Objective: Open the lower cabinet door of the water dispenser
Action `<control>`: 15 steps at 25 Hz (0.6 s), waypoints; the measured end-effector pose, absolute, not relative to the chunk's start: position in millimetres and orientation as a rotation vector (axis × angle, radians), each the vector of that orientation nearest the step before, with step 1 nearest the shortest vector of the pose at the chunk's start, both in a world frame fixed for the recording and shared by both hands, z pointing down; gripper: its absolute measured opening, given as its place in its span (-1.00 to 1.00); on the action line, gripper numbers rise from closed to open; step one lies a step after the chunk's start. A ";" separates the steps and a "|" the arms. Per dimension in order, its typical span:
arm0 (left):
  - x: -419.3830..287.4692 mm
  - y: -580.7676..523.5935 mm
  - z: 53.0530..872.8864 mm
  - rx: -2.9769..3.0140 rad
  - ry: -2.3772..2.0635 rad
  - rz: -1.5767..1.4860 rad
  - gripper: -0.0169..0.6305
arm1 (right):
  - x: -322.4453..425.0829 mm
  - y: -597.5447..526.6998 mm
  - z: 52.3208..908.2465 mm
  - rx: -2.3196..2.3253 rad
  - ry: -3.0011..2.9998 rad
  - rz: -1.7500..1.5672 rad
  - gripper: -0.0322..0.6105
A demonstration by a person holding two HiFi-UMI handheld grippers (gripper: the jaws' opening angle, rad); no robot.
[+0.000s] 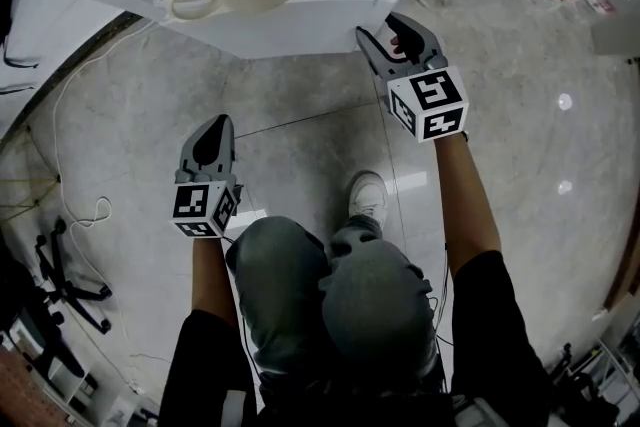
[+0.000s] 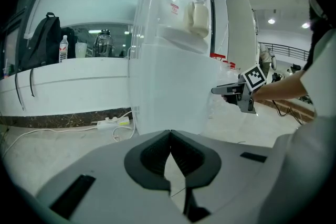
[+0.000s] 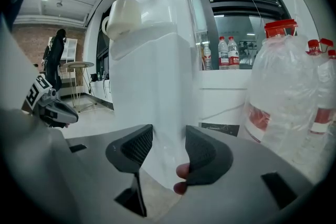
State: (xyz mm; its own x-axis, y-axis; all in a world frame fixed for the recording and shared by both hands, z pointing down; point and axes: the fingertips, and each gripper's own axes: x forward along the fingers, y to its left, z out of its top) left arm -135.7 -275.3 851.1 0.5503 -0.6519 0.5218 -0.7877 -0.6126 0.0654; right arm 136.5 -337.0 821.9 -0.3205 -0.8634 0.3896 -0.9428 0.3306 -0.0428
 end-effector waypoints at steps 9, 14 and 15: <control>-134.3 -231.4 828.7 2.443 -1.086 0.747 -0.91 | 124.0 -307.2 819.2 1.636 -2.239 0.488 -0.26; -140.3 -218.1 804.3 2.402 -1.066 0.766 -0.91 | 112.4 -289.7 815.4 1.623 -2.189 0.552 -0.26; -140.7 -214.1 798.6 2.388 -1.070 0.754 -0.91 | 110.4 -285.1 815.7 1.622 -2.178 0.565 -0.27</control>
